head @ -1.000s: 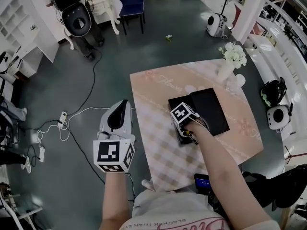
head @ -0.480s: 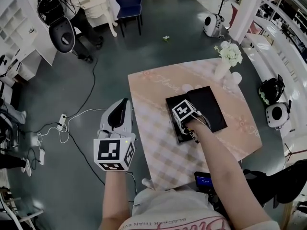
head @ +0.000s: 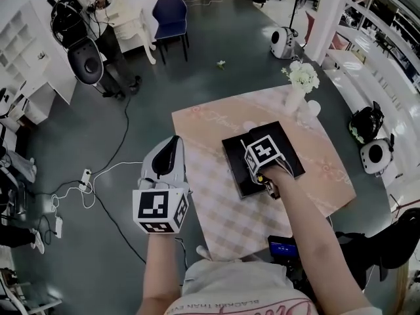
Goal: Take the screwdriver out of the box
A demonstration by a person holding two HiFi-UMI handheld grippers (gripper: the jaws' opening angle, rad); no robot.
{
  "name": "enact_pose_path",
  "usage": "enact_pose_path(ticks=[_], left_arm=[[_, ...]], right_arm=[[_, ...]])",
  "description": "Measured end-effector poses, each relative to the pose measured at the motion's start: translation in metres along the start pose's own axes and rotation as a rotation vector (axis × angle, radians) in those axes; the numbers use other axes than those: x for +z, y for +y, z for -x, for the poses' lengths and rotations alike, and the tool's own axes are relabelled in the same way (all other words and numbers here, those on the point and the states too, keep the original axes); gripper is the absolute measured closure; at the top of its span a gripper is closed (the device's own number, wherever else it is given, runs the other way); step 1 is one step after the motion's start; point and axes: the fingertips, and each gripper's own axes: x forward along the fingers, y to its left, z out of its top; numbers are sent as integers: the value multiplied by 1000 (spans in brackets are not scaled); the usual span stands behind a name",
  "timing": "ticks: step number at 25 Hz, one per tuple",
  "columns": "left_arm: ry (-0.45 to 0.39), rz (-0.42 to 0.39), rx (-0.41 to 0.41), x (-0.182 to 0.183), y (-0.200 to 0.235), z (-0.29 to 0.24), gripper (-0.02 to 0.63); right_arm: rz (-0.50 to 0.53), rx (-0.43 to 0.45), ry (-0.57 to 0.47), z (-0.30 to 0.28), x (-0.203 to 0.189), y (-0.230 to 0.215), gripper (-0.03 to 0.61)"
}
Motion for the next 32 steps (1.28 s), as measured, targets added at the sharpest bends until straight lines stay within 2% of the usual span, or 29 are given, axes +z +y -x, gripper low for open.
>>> enact_pose_path(ticks=[4,14,23,32], left_arm=[[-19,0,-9,7,-6,2,603],[-64,-15,-27,27,-19,9,603],[-110,-30,-41,47,-27,8,603],[-148,-36,-49,57,-33,11,603]], right_arm=[[1,-9,-99,28,8,2,500],[65,-94,-350,104,23,7,501],[121,-103,-743,206,41,24,502],[161,-214,-1077,293,32,21,502]])
